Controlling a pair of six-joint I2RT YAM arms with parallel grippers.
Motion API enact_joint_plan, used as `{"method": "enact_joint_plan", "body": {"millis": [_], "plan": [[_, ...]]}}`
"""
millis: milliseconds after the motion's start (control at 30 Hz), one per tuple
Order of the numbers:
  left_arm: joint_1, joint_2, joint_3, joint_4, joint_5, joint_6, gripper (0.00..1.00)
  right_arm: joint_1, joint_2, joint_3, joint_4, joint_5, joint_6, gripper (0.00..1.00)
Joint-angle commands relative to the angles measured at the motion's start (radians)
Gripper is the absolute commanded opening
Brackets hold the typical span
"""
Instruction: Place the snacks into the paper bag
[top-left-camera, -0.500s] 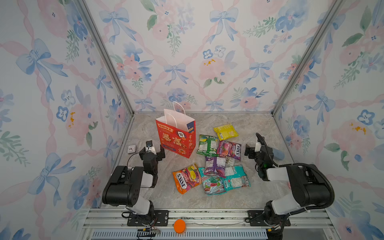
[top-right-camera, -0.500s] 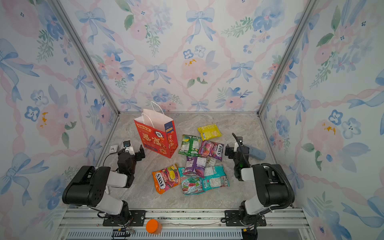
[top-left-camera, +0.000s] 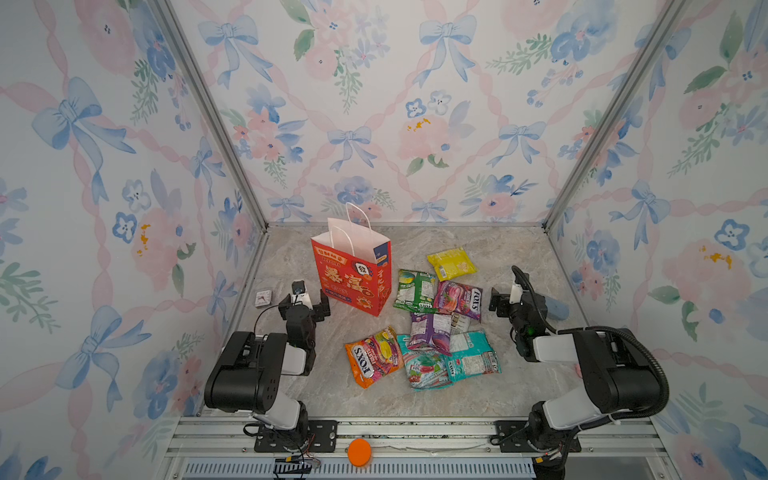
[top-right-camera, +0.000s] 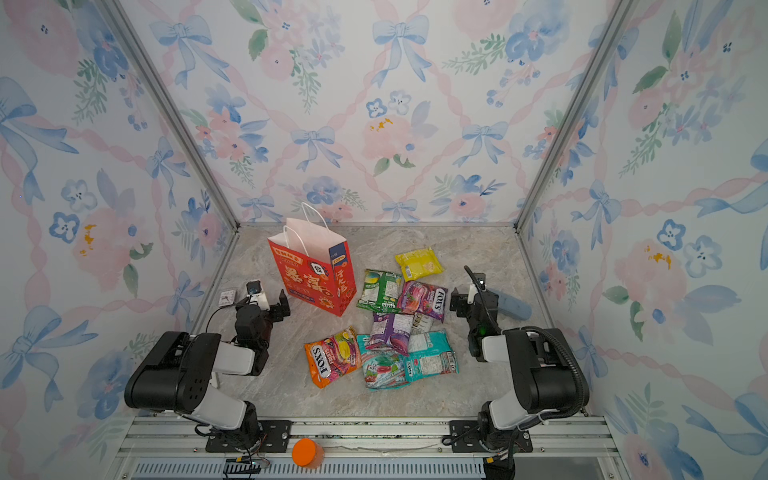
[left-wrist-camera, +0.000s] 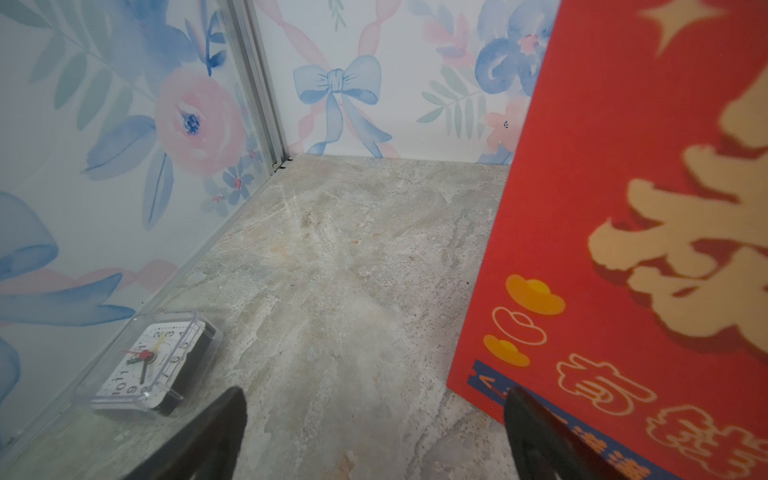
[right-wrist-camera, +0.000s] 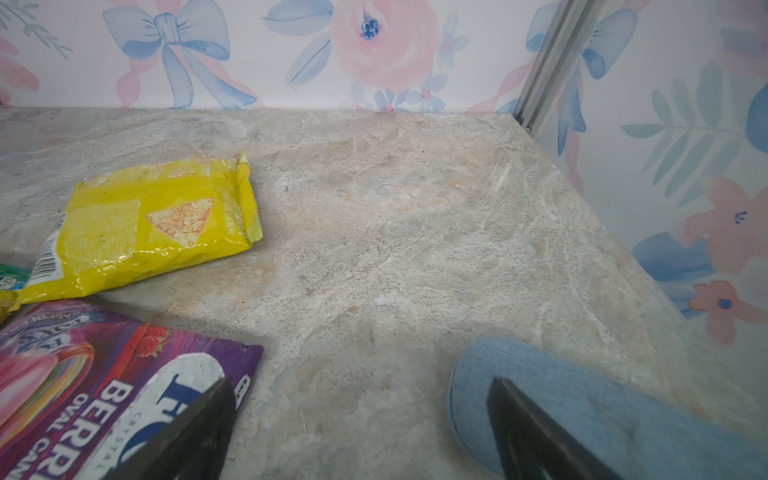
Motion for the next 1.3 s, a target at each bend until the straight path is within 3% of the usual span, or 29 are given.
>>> {"method": "enact_joint_plan", "body": {"millis": [0, 700, 900, 1133, 1267], "plan": [[0.002, 0.01, 0.016, 0.019, 0.013, 0.021, 0.98, -0.015, 0.012, 0.021, 0.028, -0.015, -0.007, 0.97], [0.0, 0.008, 0.012, 0.019, 0.013, 0.022, 0.98, -0.014, 0.011, 0.018, 0.032, -0.013, -0.009, 0.97], [-0.031, 0.011, 0.004, 0.042, -0.014, 0.053, 0.98, 0.016, 0.014, -0.079, 0.227, 0.022, -0.028, 0.96], [-0.041, -0.001, 0.001, 0.047, -0.034, 0.059, 0.98, 0.021, 0.01, -0.021, 0.109, 0.046, -0.031, 0.96], [-0.045, -0.125, 0.031, -0.127, -0.077, 0.036, 0.98, 0.021, -0.064, 0.019, -0.024, 0.089, -0.016, 0.96]]}}
